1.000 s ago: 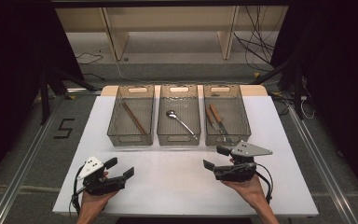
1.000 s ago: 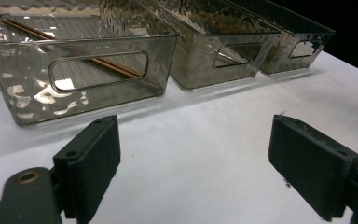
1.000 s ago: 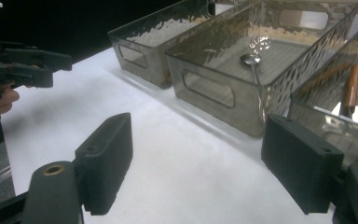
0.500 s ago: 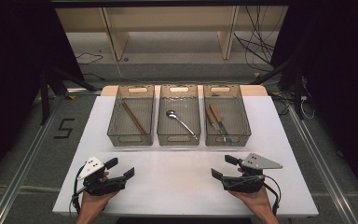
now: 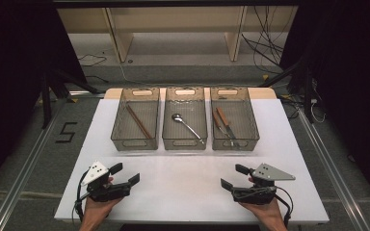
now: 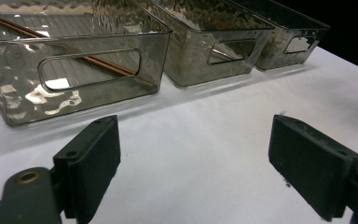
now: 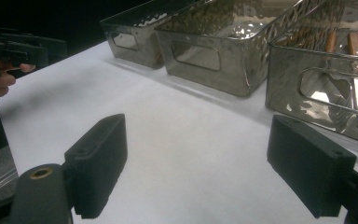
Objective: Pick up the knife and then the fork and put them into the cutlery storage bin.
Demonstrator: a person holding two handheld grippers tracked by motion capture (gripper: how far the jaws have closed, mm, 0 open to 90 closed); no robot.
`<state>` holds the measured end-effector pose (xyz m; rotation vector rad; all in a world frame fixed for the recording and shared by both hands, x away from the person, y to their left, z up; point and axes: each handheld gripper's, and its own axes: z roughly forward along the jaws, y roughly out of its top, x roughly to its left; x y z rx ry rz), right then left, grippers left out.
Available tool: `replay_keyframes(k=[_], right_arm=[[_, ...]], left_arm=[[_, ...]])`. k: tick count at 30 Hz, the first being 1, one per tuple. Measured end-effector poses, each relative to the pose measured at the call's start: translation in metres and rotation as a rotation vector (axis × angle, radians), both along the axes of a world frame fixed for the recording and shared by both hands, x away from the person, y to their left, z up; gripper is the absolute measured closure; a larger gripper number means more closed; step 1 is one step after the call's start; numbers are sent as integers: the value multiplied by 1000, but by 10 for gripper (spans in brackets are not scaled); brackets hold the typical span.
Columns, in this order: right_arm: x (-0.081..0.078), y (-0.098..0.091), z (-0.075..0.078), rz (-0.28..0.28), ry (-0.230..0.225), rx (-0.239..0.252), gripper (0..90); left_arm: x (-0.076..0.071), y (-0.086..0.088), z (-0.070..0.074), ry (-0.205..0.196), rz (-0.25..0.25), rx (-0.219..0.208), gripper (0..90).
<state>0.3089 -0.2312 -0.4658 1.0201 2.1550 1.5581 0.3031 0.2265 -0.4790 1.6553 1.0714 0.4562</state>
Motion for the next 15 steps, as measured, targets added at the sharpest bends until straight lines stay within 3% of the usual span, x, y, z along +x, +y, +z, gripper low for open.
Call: replay_keyframes(k=[15], right_arm=[[1,-1,-1,-6,4,-3,208]], left_arm=[[0,-1,0,1,0,-2,166]])
